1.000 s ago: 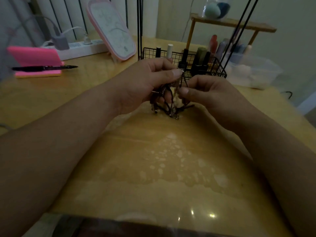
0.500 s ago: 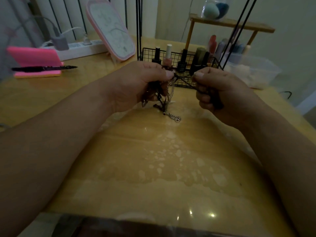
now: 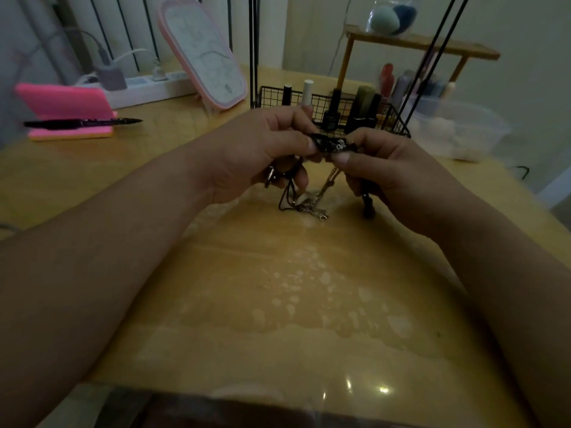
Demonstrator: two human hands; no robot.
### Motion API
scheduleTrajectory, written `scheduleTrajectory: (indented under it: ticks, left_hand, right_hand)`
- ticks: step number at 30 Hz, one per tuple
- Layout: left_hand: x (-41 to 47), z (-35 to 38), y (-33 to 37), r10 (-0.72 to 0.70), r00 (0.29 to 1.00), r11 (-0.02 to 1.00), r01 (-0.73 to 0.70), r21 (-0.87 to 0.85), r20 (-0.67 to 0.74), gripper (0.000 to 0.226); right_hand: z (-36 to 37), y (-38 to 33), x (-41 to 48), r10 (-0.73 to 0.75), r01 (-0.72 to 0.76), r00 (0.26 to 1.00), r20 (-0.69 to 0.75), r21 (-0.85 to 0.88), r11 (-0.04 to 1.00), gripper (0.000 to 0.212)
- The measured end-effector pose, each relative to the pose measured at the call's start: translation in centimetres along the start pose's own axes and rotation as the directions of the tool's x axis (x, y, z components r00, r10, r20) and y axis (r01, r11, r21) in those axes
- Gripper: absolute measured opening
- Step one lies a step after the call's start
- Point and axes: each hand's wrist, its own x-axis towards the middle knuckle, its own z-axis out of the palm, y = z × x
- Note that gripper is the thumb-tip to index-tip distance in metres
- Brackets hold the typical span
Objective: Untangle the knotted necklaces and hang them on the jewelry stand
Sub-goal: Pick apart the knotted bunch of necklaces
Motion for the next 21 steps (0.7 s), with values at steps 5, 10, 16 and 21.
scheduleTrajectory:
  ticks: [5,10,16,21]
  left_hand:
    - [0.3,-0.2,-0.1,0.013,0.998,0.998,-0.017,-0.062,-0.062,0.019]
    - [0.1,-0.3,0.1,0.044,0.999,0.946,-0.050,-0.321,-0.028,0.022]
    - [0.2,-0.1,0.2,0.056,0.998,0.916,-0.053,-0.399,-0.004,0.009]
    - [0.4,-0.4,0.0,0.070,0.997,0.896,-0.080,-0.436,-0.040,0.010]
  right_hand:
    - [-0.4,0.1,0.0,-0.026,0.024,0.997,-0.075,-0.030,0.999,0.007]
    - [-0.6,-0.2,0.1,-0.057,0.070,0.988,-0.141,0.087,0.994,0.006]
    - [-0.8,-0.6,0.2,-0.031,0.050,0.998,-0.063,0.325,0.945,0.007]
    - [-1.4,-0.4,0.3,-0.034,0.056,0.996,-0.083,0.281,0.958,0.003]
